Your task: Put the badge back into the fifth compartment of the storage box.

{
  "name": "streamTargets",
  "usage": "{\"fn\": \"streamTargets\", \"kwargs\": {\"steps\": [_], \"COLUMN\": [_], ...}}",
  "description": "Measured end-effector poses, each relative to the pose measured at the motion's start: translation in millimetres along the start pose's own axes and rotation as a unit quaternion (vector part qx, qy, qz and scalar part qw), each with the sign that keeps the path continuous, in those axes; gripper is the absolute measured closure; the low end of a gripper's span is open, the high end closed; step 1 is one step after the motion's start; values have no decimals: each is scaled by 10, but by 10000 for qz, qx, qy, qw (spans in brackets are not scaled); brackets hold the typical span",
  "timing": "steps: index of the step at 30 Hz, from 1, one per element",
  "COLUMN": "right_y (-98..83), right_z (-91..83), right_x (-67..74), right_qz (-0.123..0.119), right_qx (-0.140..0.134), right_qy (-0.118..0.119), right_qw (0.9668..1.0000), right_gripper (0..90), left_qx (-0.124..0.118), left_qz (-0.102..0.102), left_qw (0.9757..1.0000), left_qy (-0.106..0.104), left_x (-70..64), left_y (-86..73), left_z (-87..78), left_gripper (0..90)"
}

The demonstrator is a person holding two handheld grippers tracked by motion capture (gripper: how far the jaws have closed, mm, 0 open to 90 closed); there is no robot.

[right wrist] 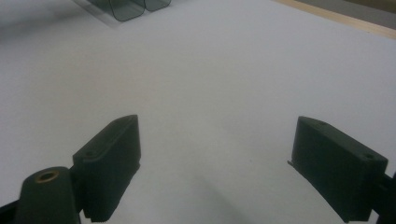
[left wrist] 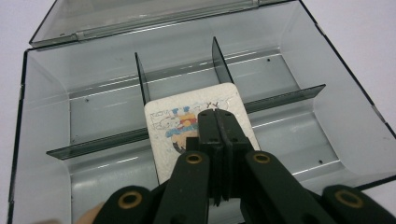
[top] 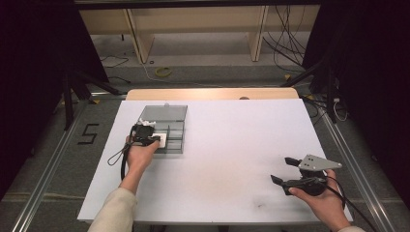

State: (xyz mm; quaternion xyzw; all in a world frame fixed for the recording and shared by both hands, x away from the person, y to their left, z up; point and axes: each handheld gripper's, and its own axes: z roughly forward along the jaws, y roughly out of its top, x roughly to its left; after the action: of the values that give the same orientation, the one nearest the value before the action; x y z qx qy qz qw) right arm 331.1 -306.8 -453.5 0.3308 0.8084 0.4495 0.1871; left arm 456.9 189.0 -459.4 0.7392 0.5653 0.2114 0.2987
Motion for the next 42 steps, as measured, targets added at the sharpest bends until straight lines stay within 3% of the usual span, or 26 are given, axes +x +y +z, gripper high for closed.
{"fn": "streamTargets", "kwargs": {"steps": [12, 17, 20, 25, 30, 40, 42], "right_y": [1, 1, -7, -3, -12, -9, -8], "right_z": [0, -4, 3, 10, 23, 15, 17], "right_x": [1, -3, -12, -12, -15, -12, -10], "right_qz": [-6, 9, 3, 21, 21, 21, 22], "right_qx": [2, -12, 8, 7, 31, 9, 15], "right_qy": [0, -17, -21, -26, -5, -3, -1], "right_qw": [10000, 10000, 10000, 10000, 10000, 10000, 10000], "right_gripper": [163, 163, 162, 162, 162, 163, 162], "left_qx": [395, -24, -222, -63, 119, 736, 678], "left_qz": [-125, 6, -45, -55, -62, 65, 56], "left_qw": [9990, 9999, 9997, 9999, 9998, 9973, 9977], "left_qy": [-166, -107, -8, 118, 122, -24, -43], "left_x": [23, 15, 52, 147, 182, 137, 136], "left_y": [10, 108, 246, 382, 411, 349, 344], "left_z": [-56, -90, -51, 158, 308, 340, 313], "left_gripper": [889, 889, 889, 889, 889, 889, 889]}}
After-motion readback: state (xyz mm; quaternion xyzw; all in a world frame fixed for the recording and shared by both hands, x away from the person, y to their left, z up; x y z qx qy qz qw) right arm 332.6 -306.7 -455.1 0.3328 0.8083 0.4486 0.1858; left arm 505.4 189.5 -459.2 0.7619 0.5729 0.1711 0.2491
